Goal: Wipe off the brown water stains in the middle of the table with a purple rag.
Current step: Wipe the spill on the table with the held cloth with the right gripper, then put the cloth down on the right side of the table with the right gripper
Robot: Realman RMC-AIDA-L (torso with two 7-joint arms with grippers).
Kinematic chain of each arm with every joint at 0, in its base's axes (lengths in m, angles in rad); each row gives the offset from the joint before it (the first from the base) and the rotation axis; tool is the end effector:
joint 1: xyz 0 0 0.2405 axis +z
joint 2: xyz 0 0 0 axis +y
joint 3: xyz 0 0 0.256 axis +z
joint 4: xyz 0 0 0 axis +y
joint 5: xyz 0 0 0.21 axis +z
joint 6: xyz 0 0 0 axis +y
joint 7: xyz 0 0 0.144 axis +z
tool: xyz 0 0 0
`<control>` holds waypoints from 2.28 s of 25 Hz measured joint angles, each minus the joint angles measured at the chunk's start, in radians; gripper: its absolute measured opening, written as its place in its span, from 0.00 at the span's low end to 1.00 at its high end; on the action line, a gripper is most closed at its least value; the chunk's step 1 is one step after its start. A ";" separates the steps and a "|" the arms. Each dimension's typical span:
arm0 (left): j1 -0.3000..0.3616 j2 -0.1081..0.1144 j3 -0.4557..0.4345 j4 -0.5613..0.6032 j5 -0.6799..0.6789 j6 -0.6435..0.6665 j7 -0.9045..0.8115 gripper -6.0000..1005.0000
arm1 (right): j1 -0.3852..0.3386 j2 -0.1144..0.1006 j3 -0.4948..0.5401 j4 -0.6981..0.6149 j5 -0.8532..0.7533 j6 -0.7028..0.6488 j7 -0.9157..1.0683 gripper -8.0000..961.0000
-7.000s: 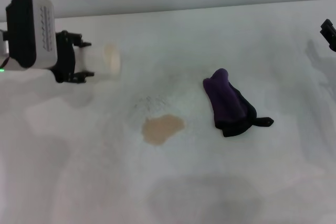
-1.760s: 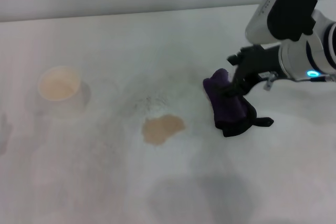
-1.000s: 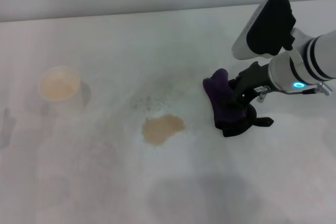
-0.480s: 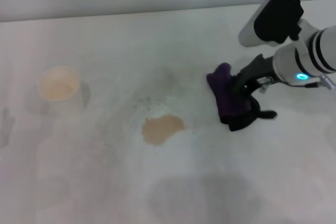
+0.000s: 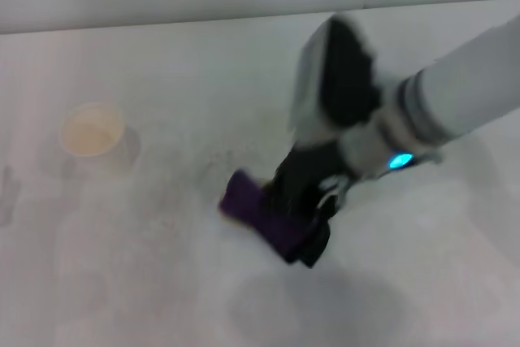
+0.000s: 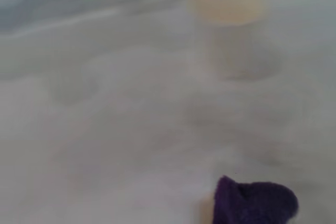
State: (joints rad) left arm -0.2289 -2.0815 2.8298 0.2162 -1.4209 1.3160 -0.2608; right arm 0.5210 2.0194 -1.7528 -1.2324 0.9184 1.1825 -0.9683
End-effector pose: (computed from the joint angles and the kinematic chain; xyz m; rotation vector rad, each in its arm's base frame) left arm -0.3702 0.2440 -0.0239 -1.4294 -0.7949 -0.7663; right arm 0.1745 0.3305 -0.0719 -2.9224 0.3332 -0.2873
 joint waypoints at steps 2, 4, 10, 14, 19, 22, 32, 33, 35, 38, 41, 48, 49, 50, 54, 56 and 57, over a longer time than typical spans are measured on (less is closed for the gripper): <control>-0.004 0.000 0.000 0.001 0.000 0.000 0.000 0.89 | 0.025 0.005 -0.085 0.038 0.008 -0.052 0.004 0.09; -0.005 0.000 0.001 0.004 0.001 0.000 0.000 0.89 | 0.054 0.007 -0.179 0.074 0.029 -0.127 0.008 0.09; -0.005 0.000 0.000 0.000 0.001 0.000 0.000 0.89 | 0.083 0.008 -0.301 0.108 0.069 -0.291 0.009 0.08; -0.006 0.000 0.000 0.000 0.002 0.000 0.000 0.89 | 0.088 0.005 -0.278 0.169 0.059 -0.378 0.015 0.08; -0.006 0.000 0.000 0.000 0.001 0.000 0.000 0.89 | 0.085 -0.002 -0.081 0.265 -0.008 -0.397 0.016 0.08; -0.008 0.000 0.000 0.000 0.001 0.000 0.000 0.89 | 0.076 -0.004 -0.029 0.273 -0.041 -0.394 0.016 0.08; -0.019 0.000 0.000 0.001 0.000 0.000 0.000 0.89 | 0.059 0.005 -0.095 0.232 0.036 -0.321 0.000 0.08; -0.020 0.000 0.000 0.001 0.000 0.000 0.000 0.89 | 0.070 0.005 -0.139 0.228 0.076 -0.320 -0.012 0.08; -0.024 0.000 0.001 0.001 0.004 0.000 0.000 0.89 | 0.083 0.005 -0.190 0.223 0.145 -0.319 -0.054 0.08; -0.028 0.000 0.007 0.000 0.007 -0.001 0.000 0.89 | 0.087 0.008 -0.219 0.222 0.214 -0.326 -0.125 0.08; -0.026 0.000 0.006 0.000 0.008 -0.001 0.000 0.89 | 0.081 0.003 -0.193 0.229 0.219 -0.341 -0.138 0.09; -0.022 0.000 0.001 0.000 0.003 -0.002 0.000 0.89 | -0.021 -0.007 0.158 0.270 -0.022 -0.322 -0.109 0.13; -0.021 0.000 0.000 0.000 0.003 -0.003 0.000 0.89 | -0.034 -0.007 0.196 0.266 -0.030 -0.310 -0.112 0.14; -0.021 0.000 0.000 0.000 0.003 -0.003 0.000 0.89 | -0.034 -0.007 0.196 0.266 -0.030 -0.310 -0.112 0.15; -0.027 0.000 0.000 -0.002 0.002 -0.002 0.001 0.89 | -0.070 -0.007 0.276 0.253 -0.028 -0.289 -0.149 0.17; -0.033 0.001 0.000 -0.002 0.002 -0.002 0.002 0.89 | -0.079 -0.005 0.279 0.256 -0.026 -0.297 -0.164 0.19; -0.036 0.001 0.000 -0.003 0.002 -0.002 0.003 0.89 | -0.081 -0.003 0.278 0.259 -0.022 -0.305 -0.167 0.19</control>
State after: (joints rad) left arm -0.2647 -2.0806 2.8302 0.2135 -1.4189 1.3138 -0.2582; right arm 0.4395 2.0164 -1.4751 -0.9735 0.8962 0.8773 -1.1352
